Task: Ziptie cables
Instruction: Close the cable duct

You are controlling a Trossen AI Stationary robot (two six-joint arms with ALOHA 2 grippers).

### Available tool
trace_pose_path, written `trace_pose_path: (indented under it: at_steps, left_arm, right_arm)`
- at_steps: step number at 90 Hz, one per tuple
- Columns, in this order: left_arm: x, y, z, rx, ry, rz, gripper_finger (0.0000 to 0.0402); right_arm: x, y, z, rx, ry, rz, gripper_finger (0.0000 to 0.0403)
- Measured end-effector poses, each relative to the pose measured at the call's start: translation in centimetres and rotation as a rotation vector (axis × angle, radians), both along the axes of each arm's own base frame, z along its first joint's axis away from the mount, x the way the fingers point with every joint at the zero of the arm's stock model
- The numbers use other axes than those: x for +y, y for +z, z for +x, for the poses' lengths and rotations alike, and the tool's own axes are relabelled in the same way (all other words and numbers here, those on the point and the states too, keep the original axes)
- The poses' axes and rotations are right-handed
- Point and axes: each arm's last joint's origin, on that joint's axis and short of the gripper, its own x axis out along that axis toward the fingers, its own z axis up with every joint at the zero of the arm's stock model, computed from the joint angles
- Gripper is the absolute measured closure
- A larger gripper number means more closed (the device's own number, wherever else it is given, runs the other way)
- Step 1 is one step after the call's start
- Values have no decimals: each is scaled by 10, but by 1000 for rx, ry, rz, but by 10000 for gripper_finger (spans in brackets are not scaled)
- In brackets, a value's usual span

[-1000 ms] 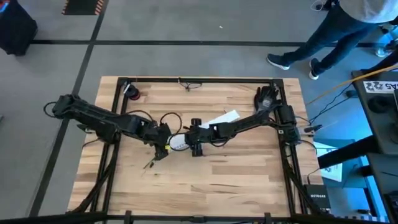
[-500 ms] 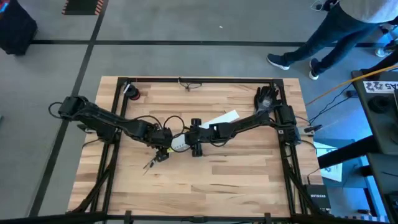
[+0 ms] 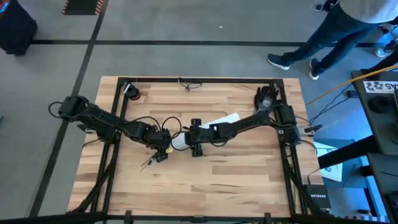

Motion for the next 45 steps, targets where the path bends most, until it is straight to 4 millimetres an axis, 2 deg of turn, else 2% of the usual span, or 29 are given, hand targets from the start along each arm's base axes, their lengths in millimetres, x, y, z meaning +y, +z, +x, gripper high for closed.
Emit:
trace_pose_path:
  at_steps: [26, 36, 45]
  left_arm:
    - [3, -2, 0, -11, 3, 21, 204]
    - [3, -2, 0, -18, 12, 21, 209]
    - [3, -2, 0, -19, 29, 16, 202]
  right_arm:
    - [0, 4, -1, 1, 10, -3, 168]
    - [-3, 14, -4, -8, 27, 25, 168]
    - [-10, 32, -3, -7, 62, 103, 165]
